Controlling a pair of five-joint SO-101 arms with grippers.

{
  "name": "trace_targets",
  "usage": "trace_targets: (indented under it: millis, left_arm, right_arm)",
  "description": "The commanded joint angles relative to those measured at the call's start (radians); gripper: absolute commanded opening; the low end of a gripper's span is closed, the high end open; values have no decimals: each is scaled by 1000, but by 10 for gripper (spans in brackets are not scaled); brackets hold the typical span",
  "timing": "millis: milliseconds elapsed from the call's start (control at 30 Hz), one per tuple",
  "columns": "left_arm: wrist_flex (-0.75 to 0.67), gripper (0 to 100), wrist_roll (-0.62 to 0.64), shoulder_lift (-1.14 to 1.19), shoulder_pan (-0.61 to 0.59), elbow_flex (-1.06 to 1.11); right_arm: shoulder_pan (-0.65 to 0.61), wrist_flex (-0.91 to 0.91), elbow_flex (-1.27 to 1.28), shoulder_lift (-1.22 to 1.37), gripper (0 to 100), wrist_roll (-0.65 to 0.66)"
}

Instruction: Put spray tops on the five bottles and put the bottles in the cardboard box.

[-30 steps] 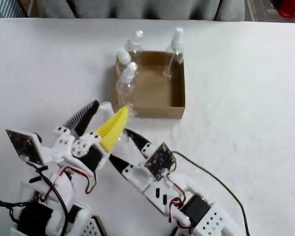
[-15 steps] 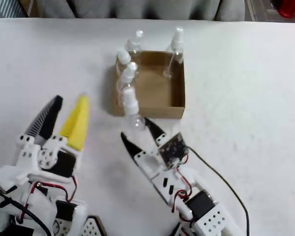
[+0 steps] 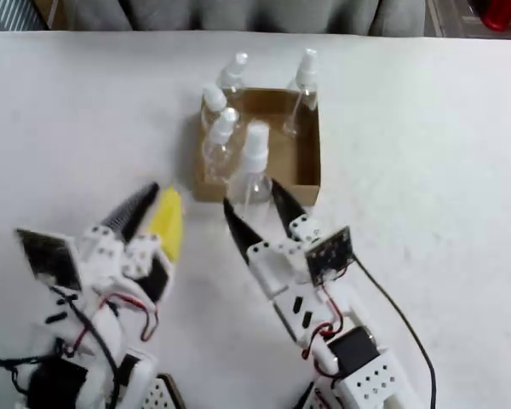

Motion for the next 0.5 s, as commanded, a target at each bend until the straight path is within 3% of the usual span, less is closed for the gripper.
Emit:
trace_targets:
  millis: [0, 167, 300, 467]
  left_arm:
    - [71, 22, -89, -70, 131, 14]
    - [75, 22, -180, -42, 300, 126]
    - [-84, 22, -218, -42, 357, 272]
    - [-299, 21, -259, -41, 351, 430]
  right_arm:
    - [35, -45, -160, 156, 15, -69]
    - [30, -117, -239, 351, 15, -222]
    - [1, -176, -235, 371, 15, -302]
    - [-47, -174, -196, 328, 15, -308]
